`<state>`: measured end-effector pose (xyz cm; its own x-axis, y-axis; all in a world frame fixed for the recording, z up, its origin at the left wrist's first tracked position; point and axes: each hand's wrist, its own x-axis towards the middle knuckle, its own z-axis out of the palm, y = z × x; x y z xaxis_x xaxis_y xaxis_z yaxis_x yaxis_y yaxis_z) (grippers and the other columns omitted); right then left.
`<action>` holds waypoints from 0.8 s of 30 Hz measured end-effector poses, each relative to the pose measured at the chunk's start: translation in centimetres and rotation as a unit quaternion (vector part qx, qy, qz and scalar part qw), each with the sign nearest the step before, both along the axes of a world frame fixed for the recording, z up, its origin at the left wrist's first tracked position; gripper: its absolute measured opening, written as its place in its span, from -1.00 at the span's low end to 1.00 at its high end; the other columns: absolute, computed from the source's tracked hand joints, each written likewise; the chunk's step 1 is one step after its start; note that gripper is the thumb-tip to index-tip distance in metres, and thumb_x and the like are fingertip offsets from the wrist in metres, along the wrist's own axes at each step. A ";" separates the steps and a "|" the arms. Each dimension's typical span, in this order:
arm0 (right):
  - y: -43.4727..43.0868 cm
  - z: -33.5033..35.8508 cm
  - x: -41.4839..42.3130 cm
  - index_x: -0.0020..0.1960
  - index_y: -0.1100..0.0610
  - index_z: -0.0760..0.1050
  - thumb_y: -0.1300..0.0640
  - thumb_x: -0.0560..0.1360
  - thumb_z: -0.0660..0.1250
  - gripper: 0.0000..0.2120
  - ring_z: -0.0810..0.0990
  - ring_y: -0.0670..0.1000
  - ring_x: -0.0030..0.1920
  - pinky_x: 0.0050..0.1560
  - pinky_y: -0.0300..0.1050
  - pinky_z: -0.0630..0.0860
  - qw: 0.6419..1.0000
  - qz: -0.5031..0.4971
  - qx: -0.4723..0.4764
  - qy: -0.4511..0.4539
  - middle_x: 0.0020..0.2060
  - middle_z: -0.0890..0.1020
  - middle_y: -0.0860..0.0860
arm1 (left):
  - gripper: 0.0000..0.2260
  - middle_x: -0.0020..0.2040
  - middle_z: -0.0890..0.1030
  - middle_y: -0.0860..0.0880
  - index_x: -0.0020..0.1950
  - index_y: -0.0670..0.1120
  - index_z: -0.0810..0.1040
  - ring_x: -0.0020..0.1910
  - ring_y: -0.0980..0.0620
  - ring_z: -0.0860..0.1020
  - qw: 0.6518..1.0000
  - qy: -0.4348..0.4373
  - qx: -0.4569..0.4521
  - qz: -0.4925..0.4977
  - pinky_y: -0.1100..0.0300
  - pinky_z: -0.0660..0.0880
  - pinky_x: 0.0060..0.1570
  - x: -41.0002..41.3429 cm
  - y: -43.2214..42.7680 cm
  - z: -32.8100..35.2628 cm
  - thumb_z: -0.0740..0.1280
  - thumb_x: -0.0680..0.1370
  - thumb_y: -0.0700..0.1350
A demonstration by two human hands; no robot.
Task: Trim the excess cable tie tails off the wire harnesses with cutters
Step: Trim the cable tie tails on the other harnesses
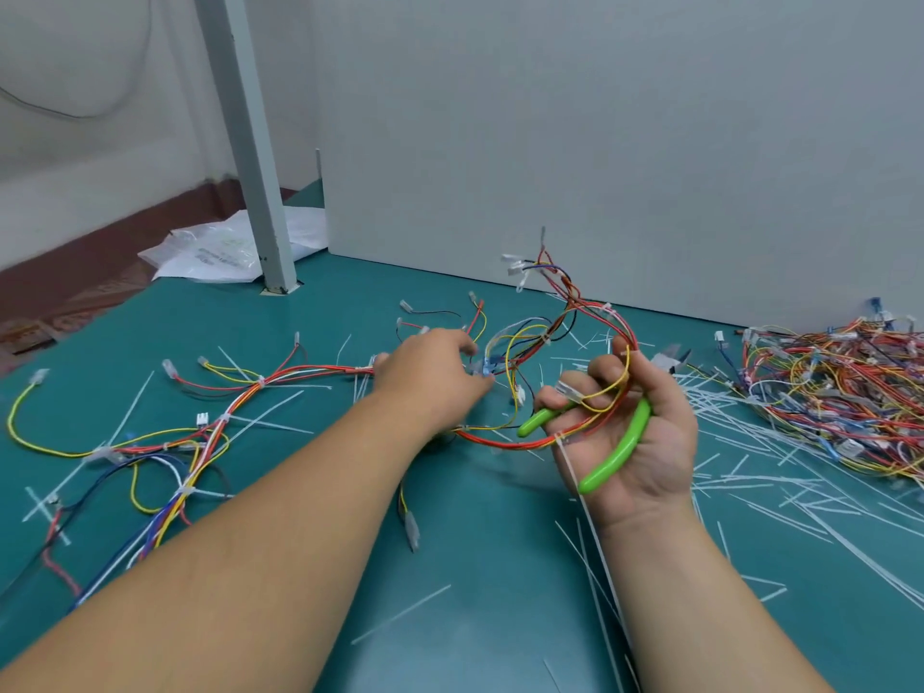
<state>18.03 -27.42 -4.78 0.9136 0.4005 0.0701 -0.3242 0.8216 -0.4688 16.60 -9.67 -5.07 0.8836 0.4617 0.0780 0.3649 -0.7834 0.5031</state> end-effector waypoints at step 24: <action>0.6 -0.1 0.4 0.04 0.02 0.57 0.10 0.62 0.29 -0.92 0.48 -0.03 -0.37 -0.27 -0.12 0.34 0.985 -0.077 -0.134 0.074 -0.20 0.61 0.00 | -0.81 -0.01 0.65 -0.14 -0.10 -0.03 0.44 -0.15 -0.03 0.58 0.896 -0.134 -0.380 -0.187 0.31 0.47 -0.24 -2.0 -4.7 5.7 0.26 0.64 -0.28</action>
